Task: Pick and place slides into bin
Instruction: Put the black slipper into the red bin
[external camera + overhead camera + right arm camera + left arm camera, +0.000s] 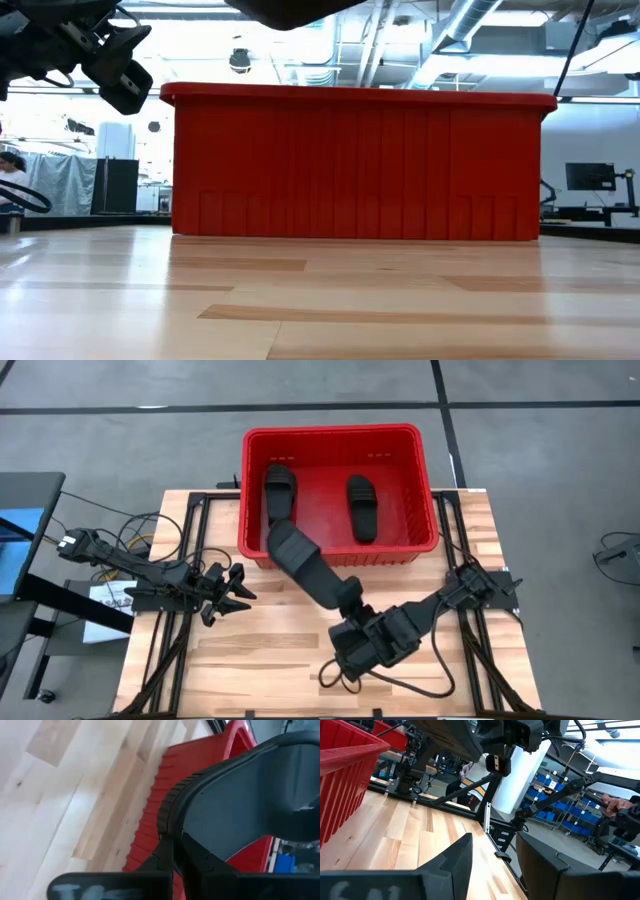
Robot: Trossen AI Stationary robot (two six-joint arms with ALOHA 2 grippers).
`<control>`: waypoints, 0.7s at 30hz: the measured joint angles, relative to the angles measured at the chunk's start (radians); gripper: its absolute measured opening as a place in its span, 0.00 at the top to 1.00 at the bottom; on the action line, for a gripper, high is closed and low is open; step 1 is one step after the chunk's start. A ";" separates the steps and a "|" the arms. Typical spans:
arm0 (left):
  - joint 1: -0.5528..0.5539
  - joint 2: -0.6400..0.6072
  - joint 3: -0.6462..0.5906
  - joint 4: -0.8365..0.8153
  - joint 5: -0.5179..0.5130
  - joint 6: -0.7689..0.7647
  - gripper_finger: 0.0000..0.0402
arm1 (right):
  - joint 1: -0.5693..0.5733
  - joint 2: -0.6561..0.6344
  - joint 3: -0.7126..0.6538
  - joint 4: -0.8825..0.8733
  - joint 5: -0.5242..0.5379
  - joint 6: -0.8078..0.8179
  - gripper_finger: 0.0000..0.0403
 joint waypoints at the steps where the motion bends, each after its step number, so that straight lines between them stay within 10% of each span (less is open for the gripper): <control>1: 0.000 0.000 0.000 0.000 0.000 0.000 0.65 | -0.008 0.000 0.000 0.000 -0.001 0.007 1.00; 21: 0.000 0.000 0.000 0.000 0.000 -0.008 0.65 | -0.245 0.000 0.000 0.000 0.053 0.032 1.00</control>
